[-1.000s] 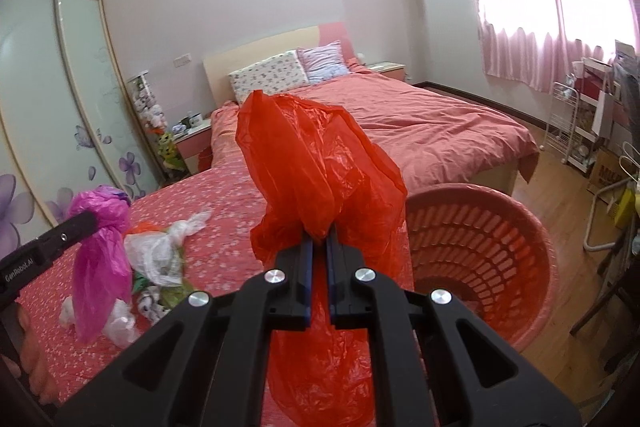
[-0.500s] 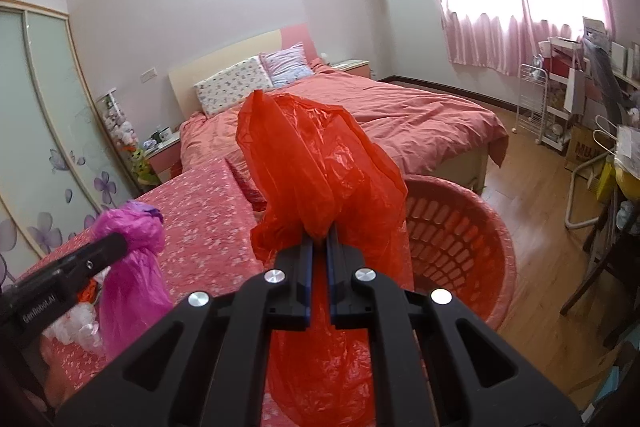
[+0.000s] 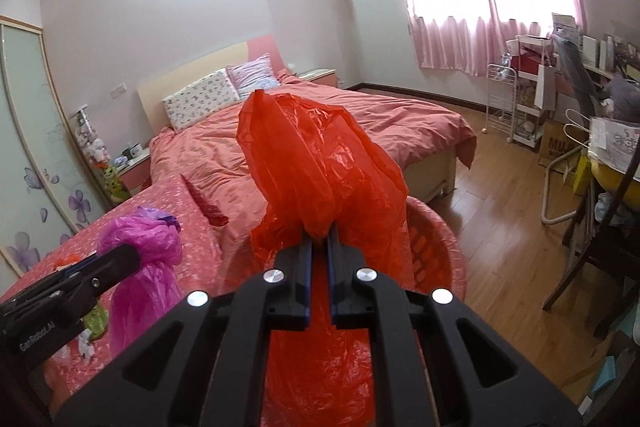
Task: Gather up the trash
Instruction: 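Carry both bags over the orange basket and release them inside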
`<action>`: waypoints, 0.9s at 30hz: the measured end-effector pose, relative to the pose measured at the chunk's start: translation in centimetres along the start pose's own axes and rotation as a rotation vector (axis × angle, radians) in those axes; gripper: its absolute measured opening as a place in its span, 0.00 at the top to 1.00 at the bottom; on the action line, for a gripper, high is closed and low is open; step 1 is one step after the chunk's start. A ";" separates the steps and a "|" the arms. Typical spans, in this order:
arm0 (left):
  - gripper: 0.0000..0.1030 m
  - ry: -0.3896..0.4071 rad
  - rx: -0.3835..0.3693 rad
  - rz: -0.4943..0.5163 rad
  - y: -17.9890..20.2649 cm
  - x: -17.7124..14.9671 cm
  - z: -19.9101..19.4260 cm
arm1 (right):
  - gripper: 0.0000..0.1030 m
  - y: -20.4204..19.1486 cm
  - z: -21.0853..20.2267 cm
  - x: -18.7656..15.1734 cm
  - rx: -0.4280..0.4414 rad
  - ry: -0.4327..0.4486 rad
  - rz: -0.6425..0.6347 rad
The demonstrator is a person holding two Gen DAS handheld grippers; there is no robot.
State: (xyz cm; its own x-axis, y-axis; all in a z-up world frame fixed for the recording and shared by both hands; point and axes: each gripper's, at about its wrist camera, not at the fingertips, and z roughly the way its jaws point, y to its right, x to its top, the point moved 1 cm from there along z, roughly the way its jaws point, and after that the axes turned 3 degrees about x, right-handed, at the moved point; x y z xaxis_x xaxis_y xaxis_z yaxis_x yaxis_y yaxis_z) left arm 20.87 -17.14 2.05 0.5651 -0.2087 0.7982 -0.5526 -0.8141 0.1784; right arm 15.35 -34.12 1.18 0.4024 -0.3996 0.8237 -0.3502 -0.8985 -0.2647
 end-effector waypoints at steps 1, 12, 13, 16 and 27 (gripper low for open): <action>0.64 0.000 -0.007 0.003 0.2 0.0 0.3 | 0.92 0.5 0.2 0.2 -0.006 0.003 0.004; 0.64 -0.017 -0.052 0.012 2.3 0.2 3.1 | 0.91 2.4 1.4 0.5 -0.026 0.006 0.024; 0.64 -0.018 -0.055 0.010 2.4 0.3 3.3 | 0.91 2.5 1.7 0.4 -0.027 0.006 0.025; 0.64 -0.022 -0.057 0.012 2.7 0.4 4.0 | 0.90 2.9 2.3 0.5 -0.028 0.003 0.034; 0.43 -0.054 0.000 -0.006 2.0 -0.4 5.5 | 0.69 3.5 3.9 0.3 -0.015 -0.011 0.051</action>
State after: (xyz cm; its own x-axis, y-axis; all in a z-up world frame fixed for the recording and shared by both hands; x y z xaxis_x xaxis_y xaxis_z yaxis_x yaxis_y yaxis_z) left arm 22.95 -21.68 -1.08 0.6007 -0.2332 0.7647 -0.5494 -0.8153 0.1828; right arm 17.55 -38.10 -1.44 0.3930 -0.4470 0.8036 -0.3835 -0.8740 -0.2985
